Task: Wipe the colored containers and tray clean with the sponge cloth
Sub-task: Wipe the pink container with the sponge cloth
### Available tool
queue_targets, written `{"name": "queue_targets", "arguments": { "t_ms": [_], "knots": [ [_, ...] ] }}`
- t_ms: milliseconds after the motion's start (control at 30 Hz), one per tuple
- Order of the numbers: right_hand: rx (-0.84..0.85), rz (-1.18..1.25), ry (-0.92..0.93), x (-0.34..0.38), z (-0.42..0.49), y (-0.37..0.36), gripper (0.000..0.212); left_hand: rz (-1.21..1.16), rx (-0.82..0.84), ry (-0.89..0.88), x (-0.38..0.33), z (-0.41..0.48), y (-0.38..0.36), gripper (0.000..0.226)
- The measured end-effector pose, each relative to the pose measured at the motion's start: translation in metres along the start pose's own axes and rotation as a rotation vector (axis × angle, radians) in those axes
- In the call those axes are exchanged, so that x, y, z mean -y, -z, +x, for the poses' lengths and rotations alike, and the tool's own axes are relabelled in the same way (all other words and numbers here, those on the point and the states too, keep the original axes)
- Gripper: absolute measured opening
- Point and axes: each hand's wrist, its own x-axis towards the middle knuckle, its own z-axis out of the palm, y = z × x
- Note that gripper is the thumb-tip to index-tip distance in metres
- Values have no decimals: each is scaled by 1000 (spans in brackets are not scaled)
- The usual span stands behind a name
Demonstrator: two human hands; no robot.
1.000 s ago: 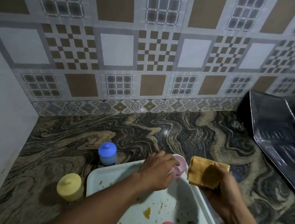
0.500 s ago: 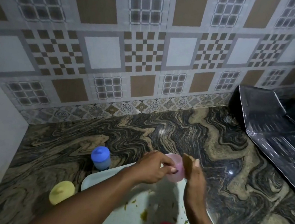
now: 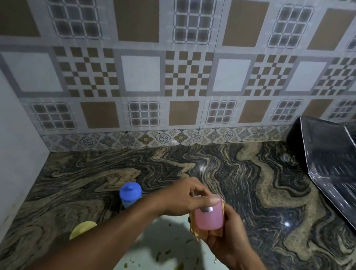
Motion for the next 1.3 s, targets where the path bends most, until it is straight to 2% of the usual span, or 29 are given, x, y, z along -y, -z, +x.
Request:
{"name": "queue_targets", "arguments": {
  "t_ms": [100, 267, 333, 400, 467, 533, 667, 800, 933, 1100, 1300],
  "knots": [
    [-41, -23, 104, 3, 2, -4, 49, 81, -57, -18, -5, 5, -1, 17],
    [130, 201, -167, 4, -11, -1, 53, -157, 38, -6, 6, -1, 10, 18],
    [107, 169, -133, 2, -13, -4, 52, -149, 60, 43, 5, -4, 12, 18],
    [10, 111, -26, 2, -8, -5, 52, -68, 51, 67, 0, -3, 12, 16],
    [-71, 10, 104, 6, -6, -12, 51, -13, 15, 42, -4, -1, 11, 10],
    [-72, -15, 124, 8, -5, -16, 50, -33, -1, -3, -6, -1, 10, 7],
    [149, 138, -219, 6, -18, -14, 52, -223, 21, -46, -3, -7, 13, 13],
    [116, 270, -167, 11, -15, -17, 52, -351, -116, 13, 8, -11, 11, 18],
    [-26, 301, -58, 22, -4, -13, 44, -298, -336, -24, 16, -11, 6, 16],
    [19, 174, -12, 14, 1, -27, 46, -74, -369, -96, 20, -13, -14, 5],
    [-3, 250, -13, 11, 3, -30, 41, -165, -458, -148, 27, -20, -28, 6]
  ]
}}
